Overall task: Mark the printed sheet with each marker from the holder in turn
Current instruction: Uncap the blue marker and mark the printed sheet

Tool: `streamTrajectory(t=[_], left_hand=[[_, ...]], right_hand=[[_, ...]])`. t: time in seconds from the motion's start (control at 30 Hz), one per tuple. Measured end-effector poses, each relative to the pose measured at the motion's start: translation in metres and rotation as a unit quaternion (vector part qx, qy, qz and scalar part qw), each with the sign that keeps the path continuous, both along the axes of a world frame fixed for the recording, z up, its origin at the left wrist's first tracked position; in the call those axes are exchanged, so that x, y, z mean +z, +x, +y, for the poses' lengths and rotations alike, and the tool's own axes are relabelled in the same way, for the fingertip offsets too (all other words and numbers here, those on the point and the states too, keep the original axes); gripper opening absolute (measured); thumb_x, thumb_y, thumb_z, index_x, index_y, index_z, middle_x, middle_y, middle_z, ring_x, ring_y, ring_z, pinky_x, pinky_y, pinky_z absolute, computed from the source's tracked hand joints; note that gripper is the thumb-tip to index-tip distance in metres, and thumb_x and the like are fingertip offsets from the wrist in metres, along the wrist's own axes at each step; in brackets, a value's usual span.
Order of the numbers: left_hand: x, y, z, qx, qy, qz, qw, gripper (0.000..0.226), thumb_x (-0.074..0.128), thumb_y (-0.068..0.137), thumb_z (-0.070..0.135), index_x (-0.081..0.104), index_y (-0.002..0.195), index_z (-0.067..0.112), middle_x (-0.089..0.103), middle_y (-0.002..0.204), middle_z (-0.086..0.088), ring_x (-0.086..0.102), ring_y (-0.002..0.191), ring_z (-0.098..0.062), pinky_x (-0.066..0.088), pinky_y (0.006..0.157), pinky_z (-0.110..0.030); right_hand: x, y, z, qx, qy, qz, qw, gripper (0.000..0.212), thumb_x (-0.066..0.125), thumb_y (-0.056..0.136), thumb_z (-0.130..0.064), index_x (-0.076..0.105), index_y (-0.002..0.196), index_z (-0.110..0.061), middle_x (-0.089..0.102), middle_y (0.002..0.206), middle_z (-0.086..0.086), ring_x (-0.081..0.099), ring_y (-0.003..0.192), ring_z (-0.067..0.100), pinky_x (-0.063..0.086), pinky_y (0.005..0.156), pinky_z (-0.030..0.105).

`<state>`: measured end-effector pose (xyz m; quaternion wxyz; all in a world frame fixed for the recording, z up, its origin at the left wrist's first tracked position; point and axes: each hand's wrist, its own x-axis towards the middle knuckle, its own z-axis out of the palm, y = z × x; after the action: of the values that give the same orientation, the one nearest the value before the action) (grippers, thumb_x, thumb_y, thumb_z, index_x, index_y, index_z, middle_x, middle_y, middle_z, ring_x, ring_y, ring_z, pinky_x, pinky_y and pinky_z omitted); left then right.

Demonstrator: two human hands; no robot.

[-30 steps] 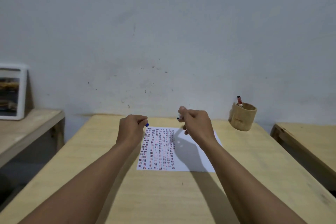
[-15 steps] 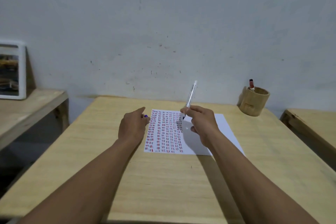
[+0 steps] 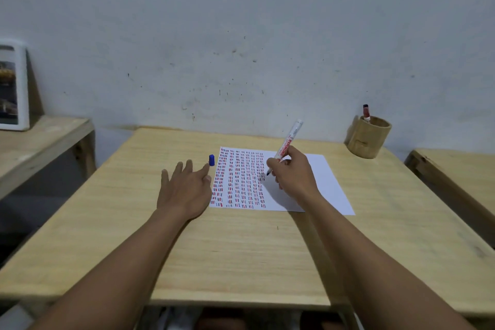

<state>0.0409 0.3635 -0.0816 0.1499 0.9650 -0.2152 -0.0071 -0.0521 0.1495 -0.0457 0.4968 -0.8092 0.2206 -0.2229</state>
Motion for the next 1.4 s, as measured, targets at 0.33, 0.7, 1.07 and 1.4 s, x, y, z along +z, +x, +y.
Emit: streamTrajectory(t=[0.33,0.7,1.07,1.4], left_hand=[[-0.006,0.002,0.001,-0.001,0.014,-0.02,1.0,0.055,0.02,0.105,0.038,0.025,0.16,0.032,0.02,0.169,-0.009,0.009,0.157,-0.03,0.005,0.124,-0.056],[-0.007,0.003,0.001,0.0,0.019,-0.019,1.0,0.056,0.02,0.104,0.039,0.025,0.159,0.034,0.02,0.169,-0.009,0.009,0.157,-0.03,0.006,0.124,-0.056],[-0.005,0.002,0.002,-0.001,0.023,-0.02,1.0,0.056,0.02,0.105,0.038,0.025,0.16,0.033,0.019,0.169,-0.01,0.009,0.157,-0.03,0.006,0.125,-0.056],[-0.006,0.002,0.002,-0.001,0.014,-0.017,1.0,0.055,0.021,0.105,0.04,0.026,0.159,0.033,0.018,0.169,-0.01,0.009,0.157,-0.03,0.005,0.125,-0.055]], right_hand=[[-0.017,-0.005,-0.007,-0.033,0.036,-0.012,0.999,0.014,0.068,0.087,-0.027,0.066,0.093,-0.015,0.075,0.078,0.004,0.07,0.066,0.016,0.052,0.064,0.031],[-0.022,0.002,-0.006,-0.065,-0.016,0.029,0.997,0.027,0.067,0.082,-0.027,0.068,0.074,-0.001,0.074,0.067,0.006,0.071,0.064,0.02,0.054,0.062,0.033],[-0.021,0.003,-0.003,-0.066,-0.036,0.048,0.996,0.026,0.067,0.084,-0.024,0.063,0.071,-0.003,0.074,0.069,0.013,0.068,0.061,0.023,0.049,0.055,0.029],[-0.018,0.001,-0.001,-0.059,-0.038,0.051,0.996,0.029,0.067,0.082,-0.021,0.051,0.061,-0.011,0.059,0.055,0.006,0.051,0.05,0.016,0.038,0.049,0.027]])
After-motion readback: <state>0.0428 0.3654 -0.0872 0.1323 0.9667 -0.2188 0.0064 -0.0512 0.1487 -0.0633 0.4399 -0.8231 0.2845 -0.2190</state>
